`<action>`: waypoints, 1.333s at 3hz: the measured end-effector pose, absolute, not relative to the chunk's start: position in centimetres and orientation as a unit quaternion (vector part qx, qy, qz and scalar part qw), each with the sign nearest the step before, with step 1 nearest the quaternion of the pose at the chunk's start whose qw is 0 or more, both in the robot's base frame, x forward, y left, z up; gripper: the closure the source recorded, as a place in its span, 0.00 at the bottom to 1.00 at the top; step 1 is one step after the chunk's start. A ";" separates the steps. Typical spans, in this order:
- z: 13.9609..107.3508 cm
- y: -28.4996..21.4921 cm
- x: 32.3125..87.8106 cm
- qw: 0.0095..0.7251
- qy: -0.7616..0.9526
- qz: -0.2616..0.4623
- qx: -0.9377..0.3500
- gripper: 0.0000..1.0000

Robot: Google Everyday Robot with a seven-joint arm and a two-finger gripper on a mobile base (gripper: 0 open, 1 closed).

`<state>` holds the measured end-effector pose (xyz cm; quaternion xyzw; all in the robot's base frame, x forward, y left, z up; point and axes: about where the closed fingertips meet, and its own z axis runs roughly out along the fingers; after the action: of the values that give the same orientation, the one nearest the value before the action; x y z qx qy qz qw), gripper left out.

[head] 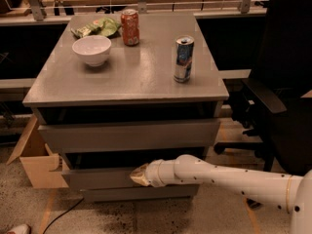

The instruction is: Close middle drawer

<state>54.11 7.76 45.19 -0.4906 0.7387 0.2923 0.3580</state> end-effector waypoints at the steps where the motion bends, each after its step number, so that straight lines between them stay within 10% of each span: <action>1: 43.3 8.0 55.2 0.362 0.745 0.273 -0.489 1.00; 4: 42.1 7.0 56.7 0.390 0.756 0.243 -0.466 1.00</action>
Offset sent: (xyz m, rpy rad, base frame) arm 0.0398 0.0012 -0.0399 -0.0438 -0.0862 -0.0947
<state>56.71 7.03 42.06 -0.4660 0.7564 0.2427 0.3897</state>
